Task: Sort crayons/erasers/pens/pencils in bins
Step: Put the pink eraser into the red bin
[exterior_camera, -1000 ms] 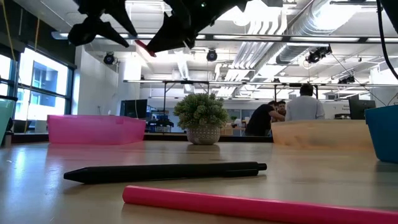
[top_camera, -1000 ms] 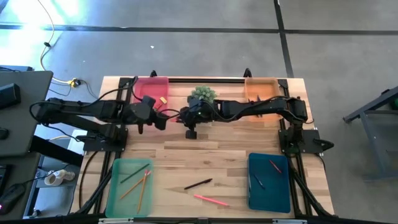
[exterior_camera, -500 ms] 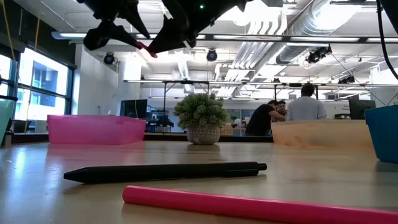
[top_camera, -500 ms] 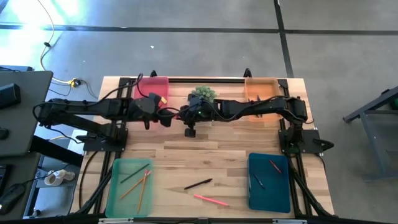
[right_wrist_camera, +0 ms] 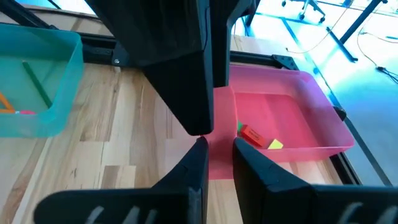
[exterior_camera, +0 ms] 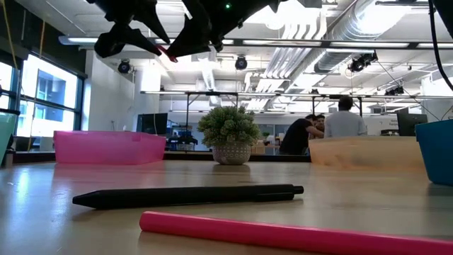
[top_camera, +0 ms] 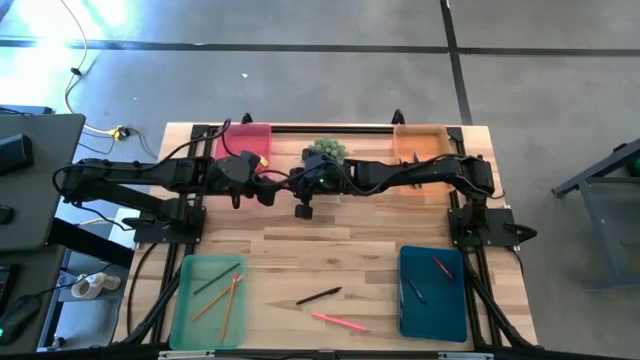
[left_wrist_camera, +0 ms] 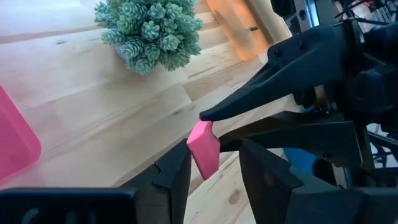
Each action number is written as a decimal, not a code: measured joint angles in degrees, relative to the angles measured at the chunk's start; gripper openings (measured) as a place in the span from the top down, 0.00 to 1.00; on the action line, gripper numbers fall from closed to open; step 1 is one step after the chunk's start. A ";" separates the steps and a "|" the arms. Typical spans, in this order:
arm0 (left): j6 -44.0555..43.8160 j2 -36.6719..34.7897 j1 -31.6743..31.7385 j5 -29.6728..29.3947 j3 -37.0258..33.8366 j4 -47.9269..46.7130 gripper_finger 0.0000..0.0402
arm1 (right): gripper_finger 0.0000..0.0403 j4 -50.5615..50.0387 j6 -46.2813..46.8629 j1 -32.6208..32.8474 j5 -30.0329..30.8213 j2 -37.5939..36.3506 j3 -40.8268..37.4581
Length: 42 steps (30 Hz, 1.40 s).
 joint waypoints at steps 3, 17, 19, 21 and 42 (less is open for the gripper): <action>0.74 0.00 0.00 -1.03 0.00 -0.02 0.74 | 0.91 0.01 0.00 0.00 -0.02 0.00 0.00; 6.53 0.00 -0.04 -3.12 0.00 -0.03 0.99 | 0.87 -0.52 -0.91 -0.01 0.04 0.00 0.04; 7.61 0.13 -0.04 -3.24 0.00 0.00 0.98 | 0.82 -0.56 0.08 0.00 0.02 0.00 0.06; 8.26 0.38 -0.04 -3.51 0.00 -0.62 0.98 | 0.76 -0.86 1.14 0.00 -0.03 0.00 0.07; 27.34 5.25 17.83 -7.25 0.00 -28.40 0.98 | 0.62 -12.23 9.74 4.44 -2.56 0.00 0.07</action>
